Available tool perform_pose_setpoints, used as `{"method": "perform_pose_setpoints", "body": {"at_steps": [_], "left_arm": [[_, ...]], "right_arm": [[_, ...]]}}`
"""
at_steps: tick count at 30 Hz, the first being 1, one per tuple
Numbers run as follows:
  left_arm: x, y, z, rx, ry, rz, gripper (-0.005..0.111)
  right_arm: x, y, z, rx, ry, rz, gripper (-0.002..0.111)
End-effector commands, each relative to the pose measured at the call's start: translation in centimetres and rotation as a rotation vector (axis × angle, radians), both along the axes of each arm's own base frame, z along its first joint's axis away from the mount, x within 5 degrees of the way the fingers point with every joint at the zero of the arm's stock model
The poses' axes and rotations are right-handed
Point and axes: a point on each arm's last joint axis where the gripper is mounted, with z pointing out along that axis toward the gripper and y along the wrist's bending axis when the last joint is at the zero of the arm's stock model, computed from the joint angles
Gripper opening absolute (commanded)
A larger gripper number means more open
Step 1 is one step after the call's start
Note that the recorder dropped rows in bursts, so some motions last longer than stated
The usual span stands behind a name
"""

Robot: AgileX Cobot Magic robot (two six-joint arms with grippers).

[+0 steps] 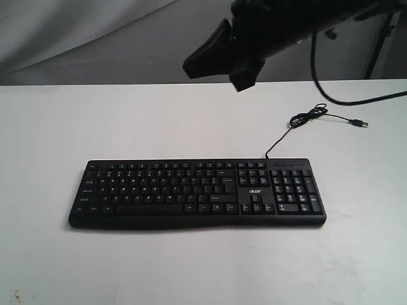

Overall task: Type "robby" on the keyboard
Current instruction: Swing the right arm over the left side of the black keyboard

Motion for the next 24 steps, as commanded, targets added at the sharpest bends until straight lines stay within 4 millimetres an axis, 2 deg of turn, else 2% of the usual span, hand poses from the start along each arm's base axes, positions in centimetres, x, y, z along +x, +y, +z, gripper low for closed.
{"method": "perform_pose_setpoints", "body": {"at_steps": [1,5,9,13,20,24], "left_arm": [[0.0,0.0,-0.1,0.001,-0.005,-0.006,0.0],[0.0,0.0,-0.1,0.001,-0.005,-0.006,0.0],[0.0,0.0,-0.1,0.001,-0.005,-0.006,0.0],[0.0,0.0,-0.1,0.001,-0.005,-0.006,0.0],[0.0,0.0,-0.1,0.001,-0.005,-0.006,0.0],[0.0,0.0,-0.1,0.001,-0.005,-0.006,0.0]], "right_arm": [[1.4,2.2,-3.9,-0.02,0.012,0.013,0.0],[1.8,4.7,-7.1,-0.074,-0.009,0.012,0.0],[1.7,7.2,-9.4,-0.136,-0.066,-0.001,0.0],[1.7,8.9,-11.3,-0.188,-0.079,0.02,0.0],[3.8,10.9,-13.1,-0.171,-0.003,0.018,0.0],[3.6,12.5,-13.5,-0.195,-0.007,0.05,0.0]]}}
